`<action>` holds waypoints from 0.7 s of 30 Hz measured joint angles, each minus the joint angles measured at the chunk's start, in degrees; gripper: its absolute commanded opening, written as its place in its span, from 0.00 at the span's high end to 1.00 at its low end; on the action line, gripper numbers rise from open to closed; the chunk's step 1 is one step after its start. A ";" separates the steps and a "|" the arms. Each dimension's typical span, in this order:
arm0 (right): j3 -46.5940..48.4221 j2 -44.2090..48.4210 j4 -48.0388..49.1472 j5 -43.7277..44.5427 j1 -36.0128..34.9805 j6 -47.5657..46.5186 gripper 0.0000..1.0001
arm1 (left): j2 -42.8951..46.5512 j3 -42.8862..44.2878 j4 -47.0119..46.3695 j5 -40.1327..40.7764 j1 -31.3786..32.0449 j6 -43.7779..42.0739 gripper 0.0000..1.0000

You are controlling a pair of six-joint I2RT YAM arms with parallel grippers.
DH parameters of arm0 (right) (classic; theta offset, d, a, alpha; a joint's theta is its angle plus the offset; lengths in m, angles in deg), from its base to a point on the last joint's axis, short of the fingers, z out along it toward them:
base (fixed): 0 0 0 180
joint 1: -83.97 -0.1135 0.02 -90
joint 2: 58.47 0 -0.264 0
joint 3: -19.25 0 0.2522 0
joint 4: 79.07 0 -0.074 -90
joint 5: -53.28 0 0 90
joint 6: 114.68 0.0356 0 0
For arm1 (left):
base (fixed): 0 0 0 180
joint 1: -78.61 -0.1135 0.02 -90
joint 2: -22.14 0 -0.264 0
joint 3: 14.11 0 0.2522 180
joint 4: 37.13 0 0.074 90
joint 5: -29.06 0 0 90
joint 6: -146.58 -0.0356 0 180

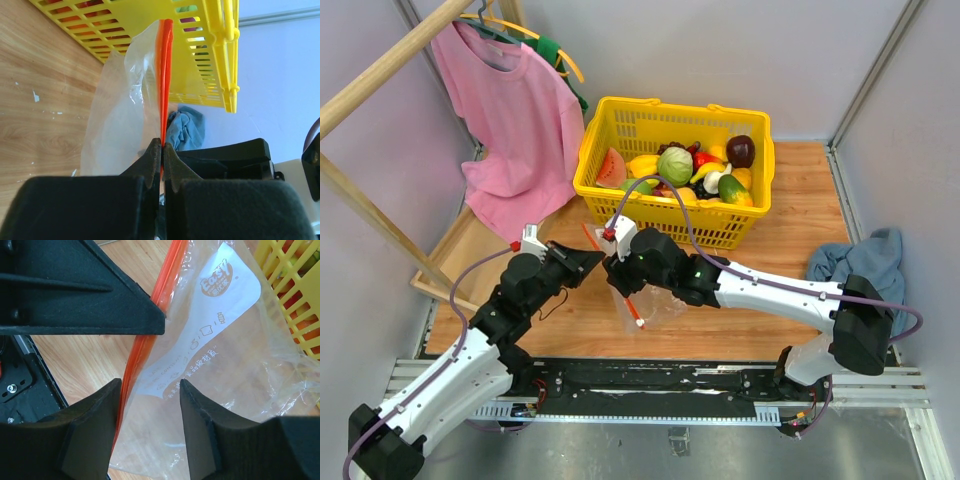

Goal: Place the food in the zip-top bag and seal the zipper
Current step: Open the zipper of the food storage bag.

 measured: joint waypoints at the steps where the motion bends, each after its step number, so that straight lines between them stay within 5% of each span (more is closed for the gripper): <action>1: 0.00 0.02 -0.02 0.00 0.00 -0.04 0.55 | -0.15 0.00 0.00 0.04 0.00 0.00 1.00; 8: -0.07 0.02 -0.59 -0.07 0.02 -0.98 0.97 | -0.22 0.00 0.07 0.44 0.00 -0.07 0.96; 14: -0.07 0.39 -2.40 0.00 0.15 -1.77 0.99 | 0.55 0.02 2.10 1.05 0.02 -1.70 0.63; 21: -0.15 2.93 -3.21 0.02 0.24 -1.79 0.99 | 5.70 0.11 6.12 3.23 0.22 -3.58 0.51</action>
